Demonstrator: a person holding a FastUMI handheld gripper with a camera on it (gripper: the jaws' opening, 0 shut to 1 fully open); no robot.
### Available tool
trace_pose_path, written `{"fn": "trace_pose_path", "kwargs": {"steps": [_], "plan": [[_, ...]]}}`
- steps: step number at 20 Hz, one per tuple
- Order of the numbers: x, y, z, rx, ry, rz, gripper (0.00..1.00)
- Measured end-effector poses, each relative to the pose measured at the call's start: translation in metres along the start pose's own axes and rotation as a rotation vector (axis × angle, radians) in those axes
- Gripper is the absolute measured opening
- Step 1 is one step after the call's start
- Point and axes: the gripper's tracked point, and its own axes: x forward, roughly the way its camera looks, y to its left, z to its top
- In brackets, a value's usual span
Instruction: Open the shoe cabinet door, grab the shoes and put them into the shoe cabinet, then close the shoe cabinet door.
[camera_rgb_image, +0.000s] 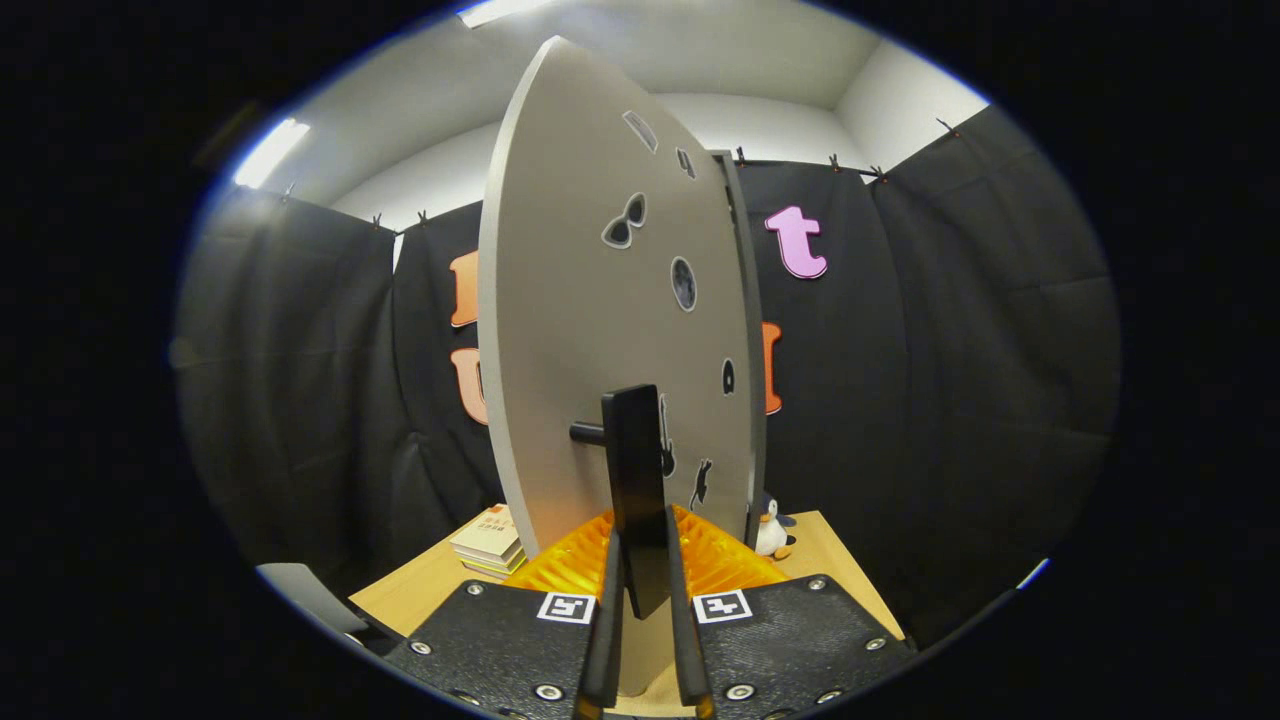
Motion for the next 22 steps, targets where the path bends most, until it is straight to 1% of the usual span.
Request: {"fn": "trace_pose_path", "kwargs": {"steps": [3, 6, 9, 11, 14, 19, 20, 22], "plan": [[-0.006, -0.019, -0.001, 0.005, -0.006, -0.015, 0.22], [-0.01, -0.026, 0.0, 0.008, -0.019, -0.029, 0.21], [-0.017, -0.053, -0.001, 0.006, -0.026, -0.046, 0.21], [-0.024, -0.063, -0.004, 0.01, -0.021, -0.043, 0.21], [-0.032, -0.087, -0.004, -0.03, -0.027, -0.085, 0.21], [-0.047, -0.128, -0.003, 0.002, -0.04, -0.163, 0.17], [-0.05, -0.136, -0.001, 0.003, -0.043, -0.17, 0.16], [-0.055, -0.137, 0.0, 0.021, -0.048, -0.165, 0.15]]}}
